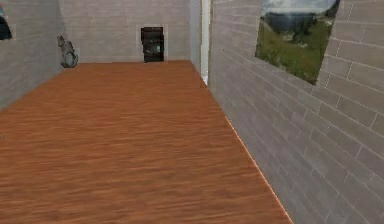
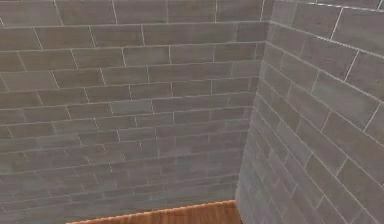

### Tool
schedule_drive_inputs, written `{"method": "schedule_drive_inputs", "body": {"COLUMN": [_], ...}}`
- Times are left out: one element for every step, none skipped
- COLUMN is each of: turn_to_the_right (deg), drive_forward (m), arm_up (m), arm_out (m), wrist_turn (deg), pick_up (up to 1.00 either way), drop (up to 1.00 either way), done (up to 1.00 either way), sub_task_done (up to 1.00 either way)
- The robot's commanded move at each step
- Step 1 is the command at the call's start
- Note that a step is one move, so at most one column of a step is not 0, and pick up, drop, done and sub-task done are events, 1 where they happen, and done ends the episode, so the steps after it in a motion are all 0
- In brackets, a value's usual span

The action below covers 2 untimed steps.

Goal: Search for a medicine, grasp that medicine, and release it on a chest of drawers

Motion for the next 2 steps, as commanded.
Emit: {"method": "schedule_drive_inputs", "body": {"turn_to_the_right": [-6.0, 0.0], "drive_forward": [0.0, 1.0], "arm_up": [0.0, 0.0], "arm_out": [0.0, 0.0], "wrist_turn": [0.0, 0.0], "pick_up": [0.0, 0.0], "drop": [0.0, 0.0], "done": [0.0, 0.0], "sub_task_done": [0.0, 0.0]}}
